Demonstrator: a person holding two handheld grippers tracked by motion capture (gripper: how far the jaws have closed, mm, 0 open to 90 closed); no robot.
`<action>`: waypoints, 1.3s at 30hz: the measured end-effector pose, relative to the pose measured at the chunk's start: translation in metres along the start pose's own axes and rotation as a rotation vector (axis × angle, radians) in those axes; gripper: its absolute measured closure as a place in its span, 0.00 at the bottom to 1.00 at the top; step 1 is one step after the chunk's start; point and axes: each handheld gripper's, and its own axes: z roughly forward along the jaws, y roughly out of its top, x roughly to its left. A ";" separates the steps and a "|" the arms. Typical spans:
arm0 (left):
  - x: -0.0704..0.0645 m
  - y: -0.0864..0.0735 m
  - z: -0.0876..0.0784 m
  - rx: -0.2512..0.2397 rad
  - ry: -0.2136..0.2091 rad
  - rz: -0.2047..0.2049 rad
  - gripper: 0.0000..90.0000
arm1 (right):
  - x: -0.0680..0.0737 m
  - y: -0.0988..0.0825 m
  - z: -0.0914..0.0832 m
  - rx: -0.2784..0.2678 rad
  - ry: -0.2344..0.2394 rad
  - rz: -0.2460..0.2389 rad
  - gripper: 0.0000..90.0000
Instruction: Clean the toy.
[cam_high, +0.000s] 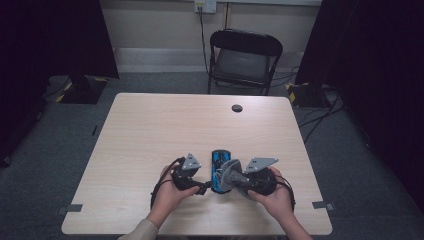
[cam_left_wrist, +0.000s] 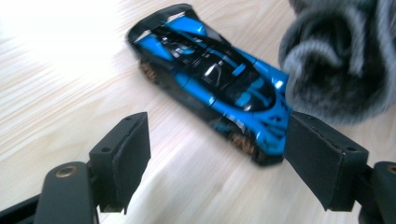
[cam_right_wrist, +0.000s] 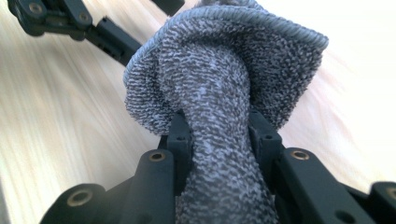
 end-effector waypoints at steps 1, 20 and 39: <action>0.004 -0.004 -0.004 0.005 0.010 0.008 0.25 | 0.002 0.004 0.001 -0.006 0.004 -0.005 0.75; 0.050 -0.079 -0.064 0.098 0.095 0.008 0.20 | 0.053 0.078 0.078 0.007 0.084 -0.053 0.74; 0.054 -0.091 -0.072 0.097 0.077 0.033 0.17 | 0.074 0.115 0.149 0.034 0.069 -0.038 0.73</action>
